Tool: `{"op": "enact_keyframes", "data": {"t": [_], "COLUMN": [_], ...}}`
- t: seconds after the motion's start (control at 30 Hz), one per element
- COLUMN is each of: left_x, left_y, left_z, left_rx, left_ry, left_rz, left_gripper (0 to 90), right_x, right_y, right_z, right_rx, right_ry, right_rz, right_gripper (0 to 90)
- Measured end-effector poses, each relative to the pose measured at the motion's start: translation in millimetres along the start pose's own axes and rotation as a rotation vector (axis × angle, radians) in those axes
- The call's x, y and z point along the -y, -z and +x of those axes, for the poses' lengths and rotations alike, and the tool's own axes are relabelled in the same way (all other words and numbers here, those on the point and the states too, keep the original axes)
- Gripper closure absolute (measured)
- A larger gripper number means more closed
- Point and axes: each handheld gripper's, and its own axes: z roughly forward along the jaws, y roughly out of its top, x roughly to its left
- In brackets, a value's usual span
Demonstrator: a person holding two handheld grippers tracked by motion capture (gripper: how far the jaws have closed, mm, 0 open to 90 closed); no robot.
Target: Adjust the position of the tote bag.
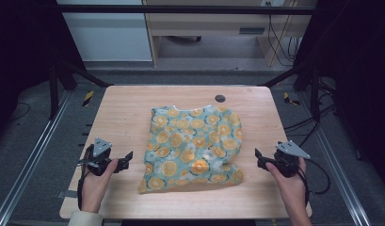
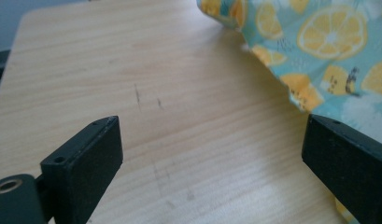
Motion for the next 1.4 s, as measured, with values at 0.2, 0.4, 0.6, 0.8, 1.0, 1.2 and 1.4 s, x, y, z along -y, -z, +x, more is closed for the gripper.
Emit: {"op": "enact_keyframes", "data": {"t": [0.2, 0.4, 0.6, 0.8, 1.0, 1.2, 1.4], "left_x": [-16.2, -50.9, -81.7, -96.2, -105.8, -108.5, -108.5], "left_y": [-5.7, -29.6, -65.0, -89.6, -103.3, -107.3, -105.0], "left_z": [-10.9, -19.9, -24.2, -21.6, -15.3, -13.6, -12.6], "left_rx": [0.010, 0.026, -0.003, -0.022, -0.021, -0.010, -0.002], "left_ry": [-0.052, -0.126, -0.191, -0.168, -0.115, -0.099, -0.094], "left_rz": [0.014, 0.038, 0.068, 0.081, 0.071, 0.075, 0.074], "left_gripper": [5.0, 5.0, 5.0, 5.0, 5.0, 5.1, 5.0], "right_x": [-16.2, -41.2, -71.7, -94.2, -103.6, -106.4, -99.4], "right_y": [-4.5, -20.8, -53.4, -89.7, -118.6, -140.5, -159.6], "right_z": [3.5, 5.5, 11.1, 22.9, 27.3, 32.6, 37.7], "right_rx": [-0.046, -0.100, -0.144, -0.171, -0.175, -0.180, -0.220], "right_ry": [0.006, 0.023, 0.034, 0.025, 0.012, 0.015, 0.017], "right_rz": [0.026, 0.059, 0.086, 0.119, 0.155, 0.201, 0.238], "right_gripper": [15.9, 21.2, 22.4, 18.2, 17.3, 18.1, 55.7]}}
